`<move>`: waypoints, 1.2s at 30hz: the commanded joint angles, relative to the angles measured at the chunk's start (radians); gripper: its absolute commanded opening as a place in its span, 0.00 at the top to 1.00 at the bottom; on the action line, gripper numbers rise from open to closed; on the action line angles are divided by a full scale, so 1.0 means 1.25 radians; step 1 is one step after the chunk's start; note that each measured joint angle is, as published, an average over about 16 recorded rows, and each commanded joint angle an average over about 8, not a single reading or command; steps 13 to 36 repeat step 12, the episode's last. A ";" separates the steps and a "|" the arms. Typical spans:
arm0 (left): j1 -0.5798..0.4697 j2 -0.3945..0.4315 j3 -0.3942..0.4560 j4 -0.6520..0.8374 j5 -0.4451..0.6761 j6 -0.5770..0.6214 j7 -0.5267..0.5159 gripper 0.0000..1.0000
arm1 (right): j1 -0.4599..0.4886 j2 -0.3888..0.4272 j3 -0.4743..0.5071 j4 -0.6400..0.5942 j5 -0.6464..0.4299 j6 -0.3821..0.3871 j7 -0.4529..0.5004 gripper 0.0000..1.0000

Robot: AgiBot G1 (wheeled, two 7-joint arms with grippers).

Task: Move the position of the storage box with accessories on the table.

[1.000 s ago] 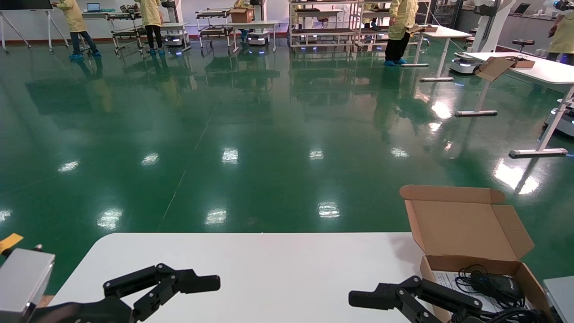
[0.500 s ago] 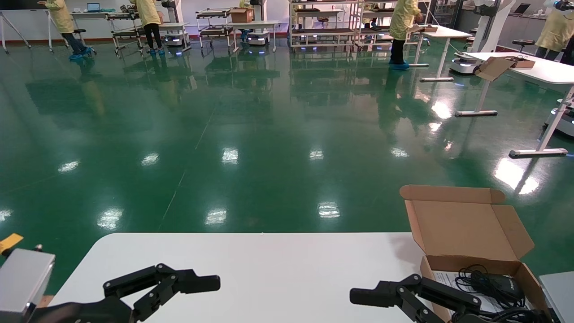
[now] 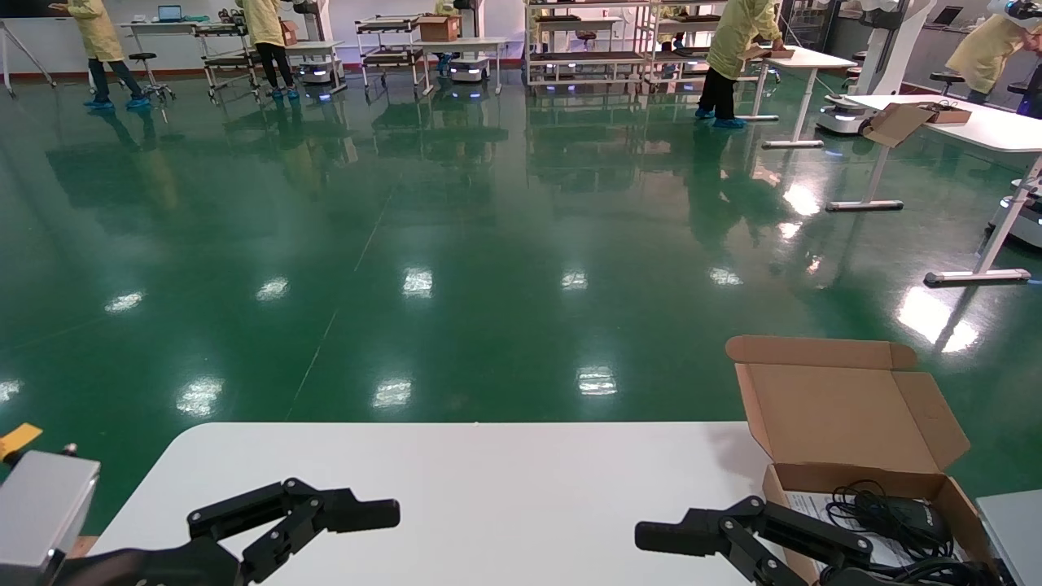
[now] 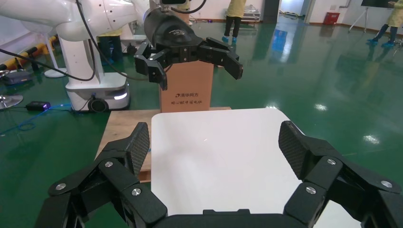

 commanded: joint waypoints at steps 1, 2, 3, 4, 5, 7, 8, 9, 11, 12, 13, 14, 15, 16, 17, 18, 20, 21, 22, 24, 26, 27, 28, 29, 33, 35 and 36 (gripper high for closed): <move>0.000 0.000 0.000 0.000 0.000 0.000 0.000 0.00 | 0.000 0.000 0.000 0.000 0.000 0.000 0.000 0.00; 0.000 0.000 0.000 0.000 0.000 0.000 0.000 0.00 | 0.000 0.000 0.000 0.000 0.000 0.000 0.000 0.00; 0.000 0.000 0.000 0.000 0.000 0.000 0.000 0.00 | 0.000 0.000 0.000 0.000 0.000 0.000 0.000 0.00; 0.000 0.000 0.000 0.000 0.000 0.000 0.000 0.00 | 0.000 0.000 0.000 0.000 0.000 0.000 0.000 0.00; 0.000 0.000 0.000 0.000 0.000 0.000 0.000 0.00 | 0.000 0.000 0.000 0.000 0.000 0.000 0.000 0.00; 0.000 0.000 0.000 0.000 0.000 0.000 0.000 0.00 | 0.000 0.000 0.000 -0.001 -0.001 0.000 0.000 0.00; 0.000 0.000 0.000 0.000 0.000 0.000 0.000 0.00 | 0.000 0.000 -0.001 -0.001 -0.001 0.000 0.000 0.00; 0.000 0.000 0.000 0.000 0.000 0.000 0.000 0.00 | 0.000 0.000 -0.001 -0.001 -0.001 0.000 0.000 0.00; 0.000 0.000 0.000 0.000 0.000 0.000 0.000 0.00 | 0.000 0.000 -0.001 -0.001 -0.001 0.001 0.000 0.00; 0.000 0.000 0.000 0.000 0.000 0.000 0.000 0.00 | 0.000 0.000 -0.001 -0.001 -0.001 0.001 0.000 0.00; 0.000 0.000 0.000 0.000 0.000 0.000 0.000 0.00 | 0.000 0.000 -0.001 -0.001 -0.001 0.001 0.000 0.00; 0.000 0.000 0.000 0.000 0.000 0.000 0.000 0.00 | 0.000 0.000 -0.001 -0.001 -0.001 0.001 0.000 0.00; 0.000 0.000 0.000 0.000 0.000 0.000 0.000 0.00 | 0.000 0.000 -0.001 -0.001 -0.001 0.001 0.000 0.00; 0.000 0.000 0.000 0.000 0.000 0.000 0.000 0.00 | 0.000 0.000 -0.001 -0.001 -0.001 0.001 0.000 0.00; 0.000 0.000 0.000 0.000 0.000 0.000 0.000 0.00 | 0.000 0.000 -0.001 -0.001 -0.001 0.001 0.000 0.00; 0.000 0.000 0.000 0.000 0.000 0.000 0.000 0.00 | 0.000 0.000 -0.001 -0.001 -0.001 0.001 0.000 0.00; 0.000 0.000 0.000 0.000 0.000 0.000 0.000 0.00 | 0.000 0.000 -0.001 -0.001 -0.001 0.001 0.000 0.00; 0.000 0.000 0.000 0.000 0.000 0.000 0.000 0.00 | 0.000 0.000 -0.001 -0.001 -0.001 0.001 0.000 0.00; 0.000 0.000 0.000 0.000 0.000 0.000 0.000 0.00 | 0.000 0.000 -0.001 -0.001 -0.001 0.001 0.000 0.00; 0.000 0.000 0.000 0.000 0.000 0.000 0.000 0.00 | 0.000 0.000 -0.001 -0.001 -0.001 0.001 0.000 0.00; 0.000 0.000 0.000 0.000 0.000 0.000 0.000 0.00 | 0.000 0.000 -0.001 -0.001 -0.001 0.001 0.000 0.00; 0.000 0.000 0.000 0.000 0.000 0.000 0.000 0.00 | 0.000 0.000 -0.001 -0.001 -0.001 0.001 0.000 0.00; 0.000 0.000 0.000 0.000 0.000 0.000 0.000 0.00 | 0.000 0.000 -0.001 -0.001 -0.001 0.001 0.000 0.00; 0.000 0.000 0.000 0.000 0.000 0.000 0.000 0.00 | 0.000 0.000 -0.001 -0.001 -0.001 0.001 0.000 0.00; 0.000 0.000 0.000 0.000 0.000 0.000 0.000 0.00 | 0.000 0.000 -0.001 -0.001 -0.001 0.001 0.000 0.00; 0.000 0.000 0.000 0.000 0.000 0.000 0.000 0.00 | 0.000 0.000 -0.001 -0.001 -0.001 0.001 0.000 0.00; 0.000 0.000 0.000 0.000 0.000 0.000 0.000 0.00 | 0.000 0.000 -0.001 -0.001 -0.001 0.001 0.000 0.00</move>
